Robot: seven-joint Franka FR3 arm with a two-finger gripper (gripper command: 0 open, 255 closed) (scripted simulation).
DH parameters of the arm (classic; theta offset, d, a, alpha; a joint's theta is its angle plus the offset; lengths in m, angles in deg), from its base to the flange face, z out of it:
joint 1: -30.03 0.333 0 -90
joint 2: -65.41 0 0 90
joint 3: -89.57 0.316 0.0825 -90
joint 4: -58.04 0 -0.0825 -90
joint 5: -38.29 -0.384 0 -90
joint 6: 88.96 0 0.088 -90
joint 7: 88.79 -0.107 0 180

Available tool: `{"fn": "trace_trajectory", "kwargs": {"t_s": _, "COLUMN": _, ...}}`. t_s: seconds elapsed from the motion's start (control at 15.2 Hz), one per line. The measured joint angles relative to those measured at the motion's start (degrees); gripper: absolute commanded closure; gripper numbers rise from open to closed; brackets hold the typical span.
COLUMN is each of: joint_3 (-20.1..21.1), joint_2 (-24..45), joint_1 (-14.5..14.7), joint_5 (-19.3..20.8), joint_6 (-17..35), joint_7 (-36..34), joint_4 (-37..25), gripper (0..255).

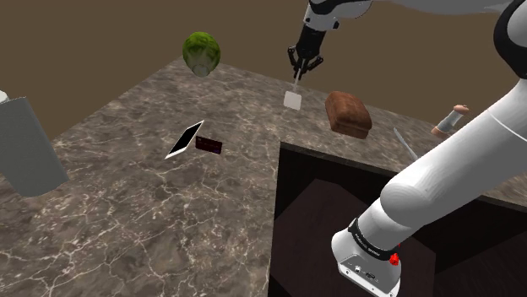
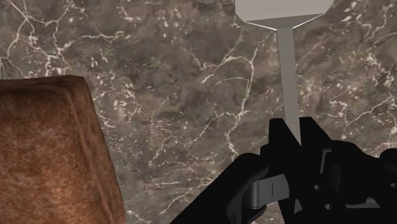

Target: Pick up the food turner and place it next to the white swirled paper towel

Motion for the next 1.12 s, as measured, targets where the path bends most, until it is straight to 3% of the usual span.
{"fn": "trace_trajectory", "kwargs": {"t_s": 1.12, "joint_3": 0.15, "joint_2": 0.52, "joint_1": 0.12, "joint_5": -0.17, "joint_6": -13.34, "joint_7": 0.36, "joint_4": -13.86, "gripper": 255}}
